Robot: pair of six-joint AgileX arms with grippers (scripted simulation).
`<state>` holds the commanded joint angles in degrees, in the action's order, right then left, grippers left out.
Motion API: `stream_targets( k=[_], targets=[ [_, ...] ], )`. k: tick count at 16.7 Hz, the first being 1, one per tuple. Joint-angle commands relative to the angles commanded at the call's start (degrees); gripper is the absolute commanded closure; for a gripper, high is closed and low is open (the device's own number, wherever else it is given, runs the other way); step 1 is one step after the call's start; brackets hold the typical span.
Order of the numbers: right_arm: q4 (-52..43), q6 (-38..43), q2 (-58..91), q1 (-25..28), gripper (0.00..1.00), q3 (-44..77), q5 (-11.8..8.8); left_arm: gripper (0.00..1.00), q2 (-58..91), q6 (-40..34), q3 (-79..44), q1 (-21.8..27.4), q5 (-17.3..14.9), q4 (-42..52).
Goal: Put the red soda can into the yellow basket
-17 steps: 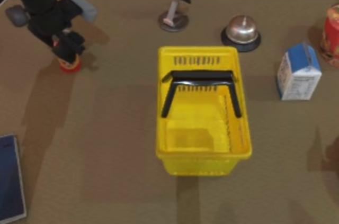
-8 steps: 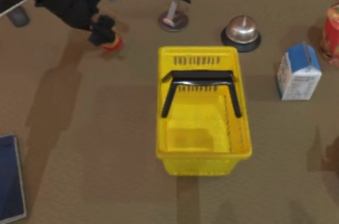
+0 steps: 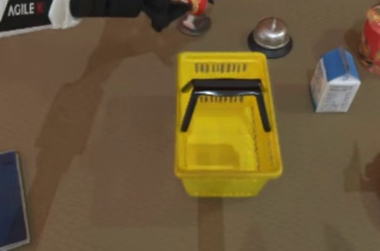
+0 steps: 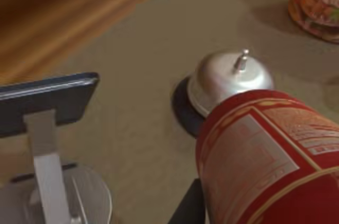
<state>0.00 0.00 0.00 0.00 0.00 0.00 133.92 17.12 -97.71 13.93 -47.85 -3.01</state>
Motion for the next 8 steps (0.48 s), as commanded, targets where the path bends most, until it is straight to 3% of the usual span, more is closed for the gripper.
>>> stream_targets(
  k=[4, 8],
  targets=[
    [0.00, 0.00, 0.00, 0.00, 0.00, 0.00, 0.00, 1.00, -5.88, -7.68, 11.58, 2.28, -12.72, -21.93],
    [0.00, 0.00, 0.00, 0.00, 0.00, 0.00, 0.00, 1.00, -10.84, -12.87, 19.73, 3.91, -21.85, -36.06]
  ],
)
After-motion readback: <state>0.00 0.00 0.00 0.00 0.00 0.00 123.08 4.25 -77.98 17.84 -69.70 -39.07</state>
